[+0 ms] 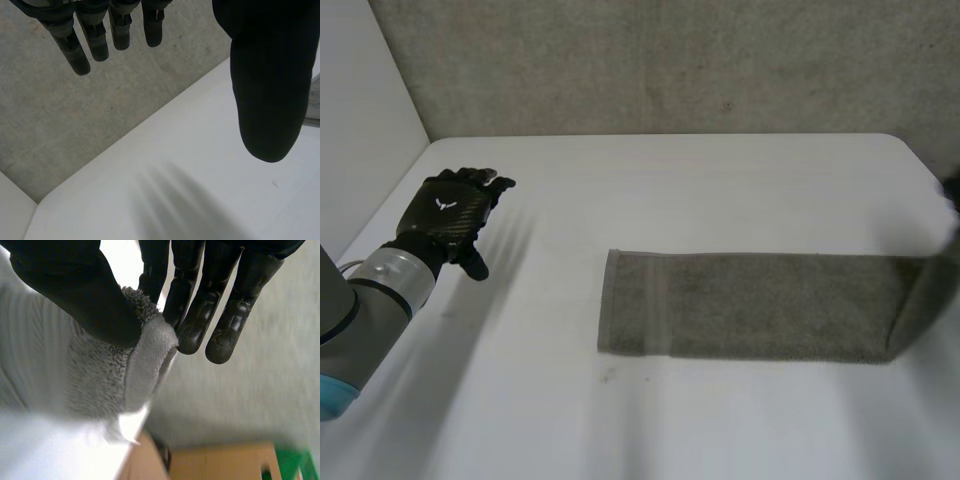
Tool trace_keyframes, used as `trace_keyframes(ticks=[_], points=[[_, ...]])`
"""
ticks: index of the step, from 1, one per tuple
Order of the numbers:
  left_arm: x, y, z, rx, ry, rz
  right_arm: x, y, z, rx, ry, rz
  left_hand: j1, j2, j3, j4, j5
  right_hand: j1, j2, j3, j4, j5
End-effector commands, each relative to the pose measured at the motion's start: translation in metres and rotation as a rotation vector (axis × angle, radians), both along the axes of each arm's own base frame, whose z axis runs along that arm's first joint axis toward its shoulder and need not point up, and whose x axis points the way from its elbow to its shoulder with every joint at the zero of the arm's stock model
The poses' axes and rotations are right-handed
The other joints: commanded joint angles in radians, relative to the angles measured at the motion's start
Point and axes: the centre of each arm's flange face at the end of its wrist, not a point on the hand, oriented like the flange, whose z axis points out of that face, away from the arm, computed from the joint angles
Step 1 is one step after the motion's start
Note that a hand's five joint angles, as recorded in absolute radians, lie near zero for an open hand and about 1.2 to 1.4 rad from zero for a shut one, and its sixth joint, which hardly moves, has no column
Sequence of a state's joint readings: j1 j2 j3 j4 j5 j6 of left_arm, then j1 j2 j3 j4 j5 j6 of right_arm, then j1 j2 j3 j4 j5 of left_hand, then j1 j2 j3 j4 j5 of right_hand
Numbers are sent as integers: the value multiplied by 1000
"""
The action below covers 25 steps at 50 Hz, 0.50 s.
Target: Fold the towel.
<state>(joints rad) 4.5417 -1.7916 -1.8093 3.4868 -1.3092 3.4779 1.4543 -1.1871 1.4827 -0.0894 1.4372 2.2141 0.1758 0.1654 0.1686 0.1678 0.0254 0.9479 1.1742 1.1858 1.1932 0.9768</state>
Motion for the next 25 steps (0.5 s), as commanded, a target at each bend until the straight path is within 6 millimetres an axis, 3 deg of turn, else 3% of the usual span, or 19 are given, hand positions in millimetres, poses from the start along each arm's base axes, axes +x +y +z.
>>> trace_keyframes(ticks=[1, 3, 4, 6, 9, 11, 12, 14, 16, 20, 21, 22, 23, 24, 25], points=[[-1, 1, 2, -4, 2, -2, 129, 44, 21, -74, -94, 345, 0, 10, 7, 8, -25, 448, 222, 211, 203, 245], [-2, 3, 4, -11, 6, -6, 181, 75, 17, -89, -101, 504, 0, 10, 7, 8, -25, 448, 222, 211, 203, 245], [-2, 3, 4, -11, 6, -6, 182, 75, 17, -89, -101, 505, 0, 10, 7, 8, -25, 448, 222, 211, 203, 245], [-3, 3, 7, -16, 9, -7, 227, 108, 1, -75, -110, 646, 0, 10, 7, 8, -25, 448, 222, 211, 203, 245], [-4, 5, 9, -20, 20, -11, 245, 124, -10, -57, -110, 708, 0, 10, 7, 8, -25, 448, 222, 211, 203, 245], [-6, 7, 13, -25, 38, -17, 269, 150, -36, 7, -96, 791, 0, 10, 7, 8, -25, 448, 222, 211, 203, 245], [-6, 7, 13, -25, 38, -17, 269, 150, -36, 8, -96, 792, 0, 10, 7, 8, -25, 448, 222, 211, 203, 245], [-8, 9, 16, -28, 53, -24, 283, 172, -62, 74, -77, 848, 0, 10, 7, 8, -25, 448, 222, 211, 203, 245], [-9, 9, 17, -28, 58, -25, 286, 179, -74, 105, -66, 862, 0, 10, 7, 8, -25, 448, 222, 211, 203, 245], [-12, 10, 18, -32, 60, -34, 287, 186, -85, 143, -64, 873, 0, 10, 7, 8, -25, 448, 222, 211, 203, 245], [-14, 11, 19, -36, 61, -42, 286, 187, -86, 152, -74, 874, 0, 10, 7, 8, -25, 371, 145, 133, 126, 167], [-17, 13, 20, -40, 63, -53, 286, 187, -82, 156, -98, 869, 0, 10, 7, 8, -25, 33, -193, -205, -212, -170], [-17, 13, 20, -41, 63, -53, 286, 187, -82, 156, -99, 869, 0, 10, 7, 8, -25, 30, -197, -208, -216, -174], [-20, 13, 21, -46, 64, -60, 285, 184, -76, 157, -135, 857, 0, 10, 7, 8, -25, -462, -688, -699, -707, -665], [-20, 13, 21, -46, 64, -60, 285, 184, -76, 157, -136, 857, 0, 10, 7, 8, -25, -467, -693, -704, -712, -670]])
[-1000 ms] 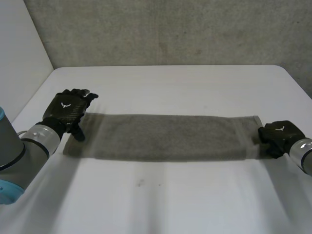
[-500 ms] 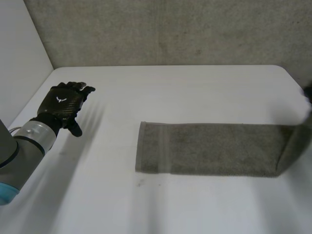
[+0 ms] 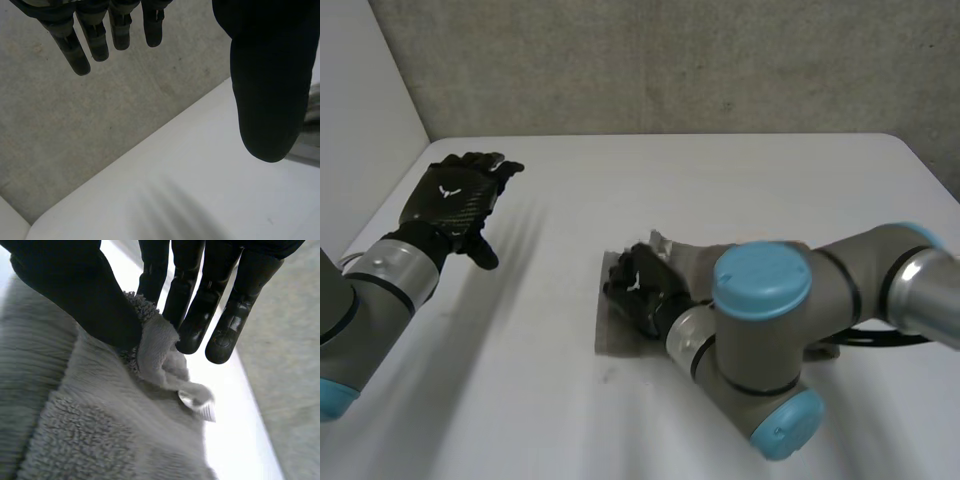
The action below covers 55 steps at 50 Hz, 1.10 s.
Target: Fold the towel.
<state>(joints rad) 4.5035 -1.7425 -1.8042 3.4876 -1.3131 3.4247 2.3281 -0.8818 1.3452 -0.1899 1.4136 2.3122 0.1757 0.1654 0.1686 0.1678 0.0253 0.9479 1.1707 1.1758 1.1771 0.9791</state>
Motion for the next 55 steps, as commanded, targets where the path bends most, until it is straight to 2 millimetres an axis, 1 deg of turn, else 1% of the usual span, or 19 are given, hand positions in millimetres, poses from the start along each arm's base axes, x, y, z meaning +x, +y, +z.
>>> trace_keyframes(ticks=[1, 3, 5, 6, 8, 11, 16, 19, 24, 29, 30, 35, 37, 43, 46, 49, 51, 52, 55], points=[[-13, 5, 5, -24, 8, -41, -4, 0, 13, 76, -83, -32, 0, 10, 7, 8, -25, -773, -996, -1001, -1003, -979], [-16, 5, 7, -32, 10, -52, -6, -2, 27, 95, -137, -48, 0, 10, 7, 8, -25, -773, -996, -1001, -1003, -979], [-29, 8, 14, -57, 17, -85, -27, -19, 48, 170, -231, -140, 0, 10, 7, 8, -25, -773, -996, -1001, -1003, -979], [-29, 8, 14, -58, 17, -85, -27, -19, 48, 171, -231, -141, 0, 10, 7, 8, -25, -773, -996, -1001, -1003, -979], [-37, 11, 18, -71, 20, -110, -58, -40, 59, 265, -305, -257, 0, 10, 7, 8, -25, -773, -996, -1001, -1003, -979], [-57, 17, 17, -73, 25, -168, -71, -43, 62, 310, -328, -288, 3, 13, 10, 10, -22, -773, -996, -1001, -1003, -979], [-82, 22, 9, -65, 24, -216, -125, -54, 46, 446, -315, -402, 8, 19, 16, 16, -16, -773, -996, -1001, -1003, -979], [-98, 24, -1, -48, 18, -227, -139, -56, 40, 469, -307, -430, 8, 19, 16, 16, -16, -773, -996, -1001, -1003, -979], [-120, 28, -27, -4, -7, -239, -186, -61, 19, 497, -267, -542, 6, 16, 13, 13, -19, -773, -996, -1001, -1003, -979], [-127, 30, -50, 40, -32, -256, -204, -61, 7, 485, -222, -574, 8, 19, 16, 16, -16, -676, -899, -904, -905, -882], [-127, 31, -50, 40, -32, -256, -204, -61, 7, 485, -222, -574, 8, 19, 16, 16, -16, -675, -898, -903, -904, -881], [-132, 35, -66, 72, -56, -269, -206, -67, 3, 436, -227, -566, 6, 16, 13, 13, -19, -59, -281, -286, -288, -264], [-130, 37, -68, 82, -63, -262, -207, -74, -1, 404, -227, -577, 6, 16, 13, 13, -19, 347, 125, 120, 118, 142], [-123, 41, -68, 97, -71, -233, -206, -91, 8, 328, -230, -579, 3, 13, 10, 10, -22, 448, 226, 220, 219, 243], [-113, 45, -54, 79, -63, -202, -205, -98, 15, 292, -235, -579, 0, 10, 7, 8, -25, 448, 226, 220, 219, 243], [-102, 47, -46, 74, -57, -176, -184, -98, 35, 222, -243, -518, 0, 10, 7, 8, -25, 448, 226, 220, 219, 243], [-94, 48, -43, 77, -56, -159, -137, -80, 58, 154, -263, -381, 0, 10, 7, 8, -25, 448, 226, 220, 219, 243], [-86, 48, -39, 73, -53, -139, -137, -80, 58, 154, -263, -381, 0, 10, 7, 8, -25, 448, 226, 220, 219, 243], [-69, 49, -30, 64, -48, -85, -91, -58, 66, 126, -271, -258, 0, 10, 7, 8, -25, 448, 226, 220, 219, 243]])
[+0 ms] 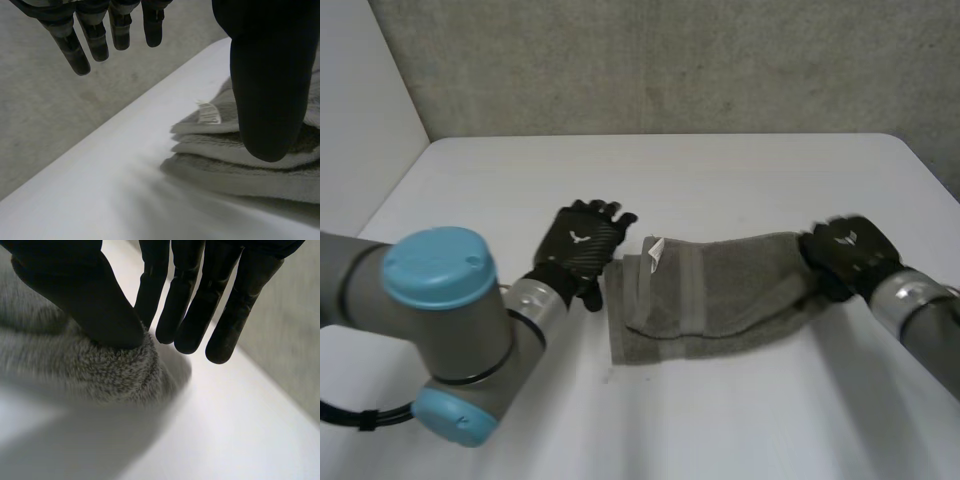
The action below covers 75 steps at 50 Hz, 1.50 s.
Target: Fold the towel.
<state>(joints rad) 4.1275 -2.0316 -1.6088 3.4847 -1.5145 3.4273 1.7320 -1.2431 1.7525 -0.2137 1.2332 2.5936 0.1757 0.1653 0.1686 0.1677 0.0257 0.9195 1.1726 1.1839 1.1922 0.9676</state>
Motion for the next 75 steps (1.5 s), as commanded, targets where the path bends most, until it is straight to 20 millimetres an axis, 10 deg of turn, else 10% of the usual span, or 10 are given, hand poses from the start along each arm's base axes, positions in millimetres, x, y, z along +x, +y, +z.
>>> trace_keyframes(ticks=[1, 9, 18, 21, 27, 38, 48, 58, 66, 75], points=[[41, 1, 21, -20, 10, 123, 107, 50, 28, -129, -29, 285, 0, 10, 7, 8, -25, 477, 224, 212, 204, 254], [74, -8, 36, -48, 26, 238, 181, 119, -18, 5, -41, 559, 0, 10, 7, 8, -25, 477, 224, 212, 204, 254], [78, -10, 39, -51, 39, 245, 184, 124, -43, 118, -41, 548, 0, 10, 7, 8, -25, 477, 224, 212, 204, 254], [73, -12, 43, -62, 56, 233, 179, 123, -27, 95, -52, 521, 0, 10, 7, 8, -25, -274, -527, -538, -546, -496], [40, -19, 68, -108, 174, 158, 131, 82, 28, 50, -184, 287, 8, 19, 15, 16, -16, -741, -994, -1005, -1013, -963], [-15, -17, 49, 28, 247, 50, 89, 44, 36, 139, -334, 99, 41, 51, 48, 49, 16, -745, -998, -1009, -1018, -968], [-19, -15, -29, 254, 99, 119, 90, 25, -19, 372, -304, 136, 35, 45, 42, 43, 10, -745, -998, -1009, -1018, -968], [-11, -12, -45, 288, 54, 157, 95, 14, -44, 400, -205, 149, 14, 25, 21, 22, -10, -745, -998, -1009, -1018, -968], [-13, -12, -31, 260, 78, 145, 93, 9, 1, 253, -201, 163, 11, 22, 19, 19, -13, -745, -998, -1009, -1018, -968], [-2, -21, 73, 39, 217, 149, 80, 10, 107, -36, -305, 98, 23, 33, 30, 31, -1, -745, -998, -1009, -1018, -968]])
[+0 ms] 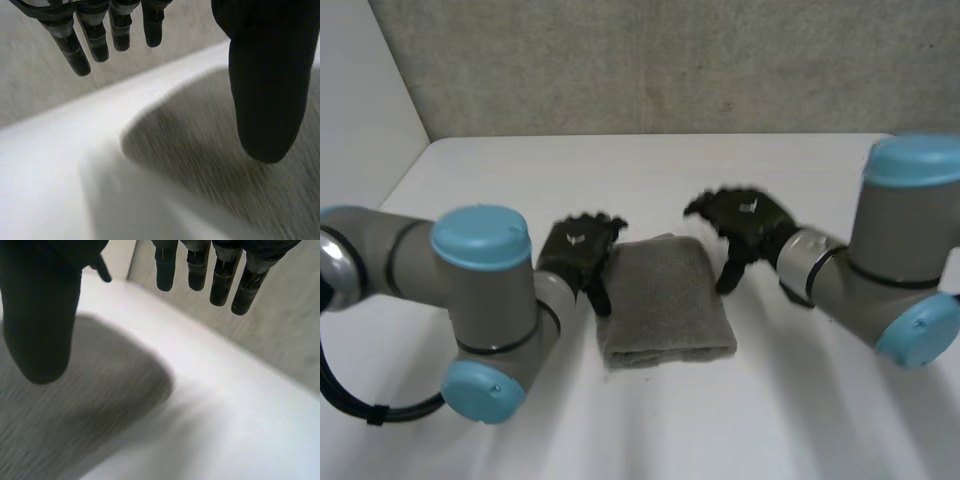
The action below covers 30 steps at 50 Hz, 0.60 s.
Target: Fold the towel.
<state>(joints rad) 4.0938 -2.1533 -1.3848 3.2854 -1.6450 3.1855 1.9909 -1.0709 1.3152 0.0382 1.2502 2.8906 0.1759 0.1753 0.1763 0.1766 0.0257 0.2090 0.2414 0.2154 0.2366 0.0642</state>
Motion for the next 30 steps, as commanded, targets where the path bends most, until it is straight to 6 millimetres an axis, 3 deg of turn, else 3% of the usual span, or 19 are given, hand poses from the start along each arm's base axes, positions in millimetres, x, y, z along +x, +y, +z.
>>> trace_keyframes(ticks=[1, 2, 4, 5, 6, 7, 9, 10, 12, 19, 30], points=[[20, -8, 98, -209, 105, 51, -17, 3, 90, -224, -113, -136, 23, 24, 23, 22, -1, -34, -67, -41, -62, -64], [20, -8, 98, -209, 105, 51, -17, 3, 90, -224, -113, -137, 23, 24, 23, 22, -1, -34, -67, -41, -62, -64], [47, -8, 148, -289, 145, 115, -29, 6, 124, -303, -169, -235, 20, 21, 20, 19, -4, -34, -67, -41, -62, -64], [47, -8, 148, -290, 145, 116, -29, 6, 124, -304, -169, -235, 20, 21, 20, 19, -4, -34, -67, -41, -62, -64], [59, -5, 167, -316, 158, 142, -36, 7, 139, -340, -190, -284, 14, 15, 14, 14, -10, -34, -67, -41, -62, -64], [59, -5, 167, -316, 158, 142, -37, 7, 139, -341, -190, -284, 14, 15, 14, 13, -10, -34, -67, -41, -62, -64], [79, 2, 196, -352, 177, 188, -51, 9, 162, -398, -208, -366, 2, 3, 2, 2, -22, -34, -67, -41, -62, -64], [79, 2, 196, -353, 178, 188, -51, 10, 162, -399, -208, -366, 2, 3, 2, 2, -22, -34, -67, -41, -62, -64], [90, 12, 215, -367, 205, 205, -59, 16, 177, -418, -220, -409, -1, 0, -1, -1, -25, -34, -67, -41, -62, -64], [98, 26, 227, -328, 227, 211, -61, 27, 177, -362, -212, -410, 2, 3, 2, 2, -22, -34, -67, -41, -62, -64], [98, 32, 215, -242, 219, 212, -59, 26, 167, -323, -194, -411, -1, 0, -1, -1, -25, -34, -67, -41, -62, -64]])
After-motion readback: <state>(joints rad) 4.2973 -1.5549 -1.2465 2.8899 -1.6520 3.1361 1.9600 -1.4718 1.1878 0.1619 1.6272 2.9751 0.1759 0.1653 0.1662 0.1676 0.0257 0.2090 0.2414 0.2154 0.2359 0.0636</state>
